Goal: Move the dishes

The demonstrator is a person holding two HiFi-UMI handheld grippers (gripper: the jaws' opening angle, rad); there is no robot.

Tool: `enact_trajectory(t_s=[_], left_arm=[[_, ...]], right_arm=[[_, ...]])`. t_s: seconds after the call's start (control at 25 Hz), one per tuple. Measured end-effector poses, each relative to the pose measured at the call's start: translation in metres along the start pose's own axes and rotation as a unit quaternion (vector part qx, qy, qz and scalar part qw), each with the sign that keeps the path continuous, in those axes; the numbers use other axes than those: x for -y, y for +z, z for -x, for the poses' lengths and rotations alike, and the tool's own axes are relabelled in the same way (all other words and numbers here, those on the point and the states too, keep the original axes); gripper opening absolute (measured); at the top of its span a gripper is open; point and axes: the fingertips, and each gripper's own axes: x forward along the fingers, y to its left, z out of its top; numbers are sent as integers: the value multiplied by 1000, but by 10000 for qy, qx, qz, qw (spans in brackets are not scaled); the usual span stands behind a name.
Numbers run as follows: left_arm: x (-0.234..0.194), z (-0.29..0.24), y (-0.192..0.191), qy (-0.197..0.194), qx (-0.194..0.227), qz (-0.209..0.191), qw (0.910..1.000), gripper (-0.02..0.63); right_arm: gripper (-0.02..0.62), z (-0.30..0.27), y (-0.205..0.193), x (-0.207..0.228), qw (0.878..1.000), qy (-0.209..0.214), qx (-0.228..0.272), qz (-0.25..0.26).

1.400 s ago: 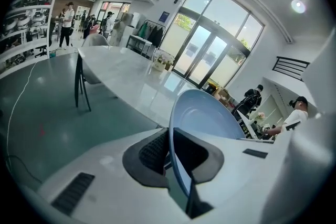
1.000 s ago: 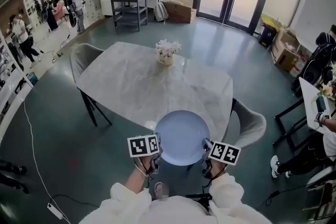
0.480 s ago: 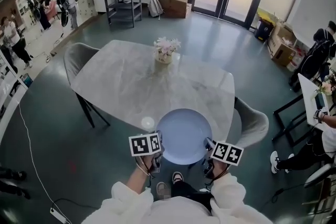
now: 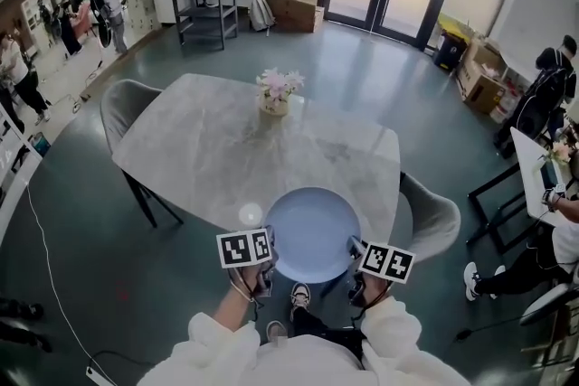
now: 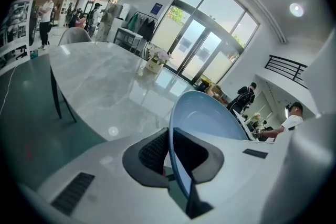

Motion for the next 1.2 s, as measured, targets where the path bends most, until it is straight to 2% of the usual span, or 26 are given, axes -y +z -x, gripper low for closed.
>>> enact_trajectory(t_s=[0.28,0.52,0.88,1.2], left_arm=[[19,-31,25,-113,-57,-237,9996,26],[29,-50,20,-192,-262,-355,9988,26],[61,-98,16,-377,-668,-700,9946,26],[89,-173,56,-341,-940,-860,9913,26]], right_arm=[[86,-8,30,16,9997,-163,171,-114],[86,-8,31,34,9987,-372,215,-289],[86,-14,41,87,9936,-661,321,-854],[86,-53,84,130,9887,-756,223,-1277]])
